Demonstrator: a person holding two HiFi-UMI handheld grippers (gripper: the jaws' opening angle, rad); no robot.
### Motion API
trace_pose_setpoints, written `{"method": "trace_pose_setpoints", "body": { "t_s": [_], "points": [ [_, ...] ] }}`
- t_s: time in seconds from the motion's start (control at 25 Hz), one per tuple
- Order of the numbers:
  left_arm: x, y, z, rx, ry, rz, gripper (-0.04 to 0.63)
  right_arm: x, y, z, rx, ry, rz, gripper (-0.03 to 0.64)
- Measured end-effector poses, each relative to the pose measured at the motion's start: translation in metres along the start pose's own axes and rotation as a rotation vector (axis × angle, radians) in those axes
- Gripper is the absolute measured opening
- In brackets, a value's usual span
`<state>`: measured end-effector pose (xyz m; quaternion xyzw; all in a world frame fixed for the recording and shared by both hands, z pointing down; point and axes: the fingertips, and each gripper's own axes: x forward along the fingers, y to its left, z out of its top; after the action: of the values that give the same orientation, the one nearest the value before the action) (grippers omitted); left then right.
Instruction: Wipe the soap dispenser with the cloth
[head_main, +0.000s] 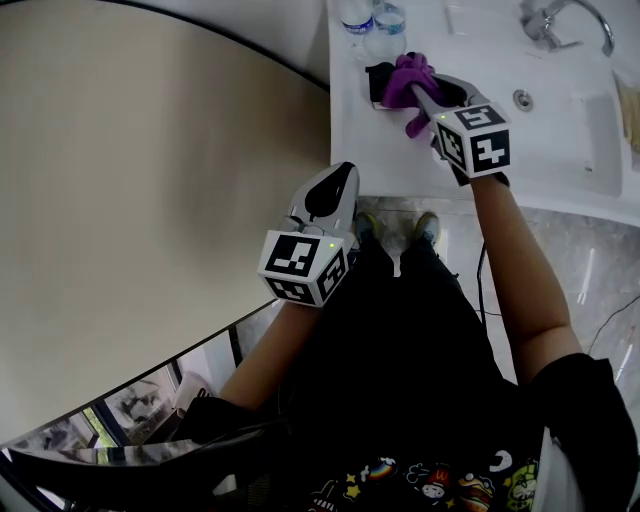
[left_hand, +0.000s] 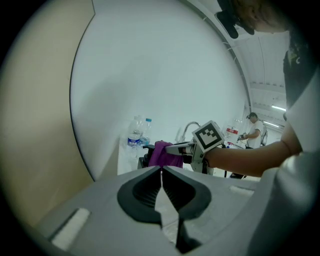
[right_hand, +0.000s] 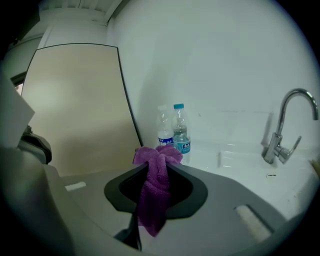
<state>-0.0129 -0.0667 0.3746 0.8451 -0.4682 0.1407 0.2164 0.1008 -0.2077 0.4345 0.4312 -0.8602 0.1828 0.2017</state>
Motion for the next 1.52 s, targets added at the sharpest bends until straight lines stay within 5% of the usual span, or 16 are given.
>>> {"method": "trace_pose_setpoints", "body": {
  "t_s": [0.48,0.96,1.52],
  "points": [
    [-0.027,0.048,-0.005,0.020,-0.001,-0.079,0.008,0.015,0.069,0.032,-0.010,-0.085,-0.036,0.106],
    [-0.043,0.103,-0.012,-0.014,-0.026,-0.115,0.008,0.075,0.089,-0.037,0.000,0.079,-0.123,0.106],
    [-0.032,0.122,-0.019,-0.051,-0.008,-0.133,0.008,0.101,0.097,-0.086,0.030,0.228,-0.083,0.106]
  ]
}}
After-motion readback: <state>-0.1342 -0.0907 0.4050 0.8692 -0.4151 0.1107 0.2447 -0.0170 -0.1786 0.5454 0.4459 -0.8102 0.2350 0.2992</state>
